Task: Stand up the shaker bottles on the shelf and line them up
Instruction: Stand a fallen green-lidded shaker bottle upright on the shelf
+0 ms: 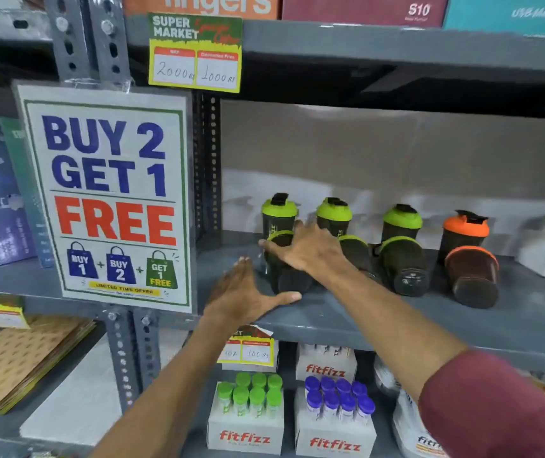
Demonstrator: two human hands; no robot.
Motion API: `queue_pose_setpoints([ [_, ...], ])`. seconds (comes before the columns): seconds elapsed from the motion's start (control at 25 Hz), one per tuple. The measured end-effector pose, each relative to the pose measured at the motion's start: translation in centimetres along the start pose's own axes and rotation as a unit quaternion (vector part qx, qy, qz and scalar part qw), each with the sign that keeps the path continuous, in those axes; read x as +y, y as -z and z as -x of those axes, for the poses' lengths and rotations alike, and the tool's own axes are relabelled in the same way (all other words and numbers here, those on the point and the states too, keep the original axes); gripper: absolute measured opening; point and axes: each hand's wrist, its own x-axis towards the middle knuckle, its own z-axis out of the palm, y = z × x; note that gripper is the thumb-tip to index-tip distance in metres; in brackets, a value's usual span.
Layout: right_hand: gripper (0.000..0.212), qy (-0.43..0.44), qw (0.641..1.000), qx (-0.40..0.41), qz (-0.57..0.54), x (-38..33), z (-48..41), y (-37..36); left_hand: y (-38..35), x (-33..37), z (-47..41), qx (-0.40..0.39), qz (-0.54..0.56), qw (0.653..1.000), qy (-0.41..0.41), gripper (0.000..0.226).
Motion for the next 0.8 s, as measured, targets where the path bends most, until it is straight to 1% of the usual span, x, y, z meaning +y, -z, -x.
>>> queue_pose_setpoints([
  [0.04, 0.105, -0.028, 0.999, -0.045, 0.006, -0.1, -0.7, -0.1, 0.0, 0.0, -0.2, -0.011, -0.041, 0.999, 0.0, 0.149],
  [0.08, 0.104, -0.049, 0.996, -0.078, 0.005, -0.4, -0.9, -0.3, -0.1, 0.1, -0.5, -0.015, -0.075, 0.997, -0.002, 0.149],
  [0.12, 0.099, -0.048, 0.994, -0.101, -0.001, -0.4, -1.5, -0.7, -0.3, -0.1, -0.8, -0.017, -0.091, 0.996, 0.001, 0.149],
  [0.16, 0.093, -0.05, 0.993, -0.106, -0.013, -0.3, -1.7, -0.6, -0.3, -0.1, -1.0, -0.012, -0.097, 0.995, 0.002, 0.15],
  [0.24, 0.086, -0.025, 0.995, -0.083, -0.041, -0.1, -1.8, -0.9, -0.6, -0.3, -1.4, -0.016, -0.101, 0.995, 0.0, 0.15],
  [0.32, 0.085, -0.002, 0.995, -0.02, -0.102, 0.3, -1.3, -1.0, -0.9, -0.6, -1.4, -0.016, -0.108, 0.994, -0.005, 0.152],
  [0.4, 0.083, 0.015, 0.982, 0.03, -0.186, 0.8, -0.6, -1.2, -0.9, -0.6, -1.4, -0.013, -0.11, 0.994, -0.008, 0.152],
  [0.48, 0.077, 0.033, 0.969, 0.04, -0.241, 1.4, 0.1, -1.7, -0.8, -0.5, -1.3, -0.011, -0.116, 0.993, -0.011, 0.151],
  [0.6, 0.072, 0.039, 0.949, 0.017, -0.313, 2.7, 0.6, -2.4, -0.8, -0.4, -1.3, -0.009, -0.116, 0.993, -0.01, 0.15],
  [0.68, 0.079, 0.044, 0.943, -0.002, -0.331, 3.2, 0.9, -2.2, -0.7, -0.4, -1.3, -0.01, -0.119, 0.993, -0.008, 0.151],
  [0.72, 0.087, 0.045, 0.945, 0.006, -0.323, 3.2, 0.9, -1.9, -0.8, -0.4, -1.3, -0.012, -0.12, 0.993, -0.006, 0.151],
  [0.76, 0.097, 0.048, 0.949, 0.041, -0.308, 3.2, 0.9, -1.5, -0.8, -0.5, -1.2, -0.013, -0.117, 0.993, -0.004, 0.152],
  [0.8, 0.104, 0.053, 0.952, 0.094, -0.286, 3.0, 0.8, -0.8, -0.8, -0.5, -1.2, -0.014, -0.113, 0.994, -0.002, 0.153],
])
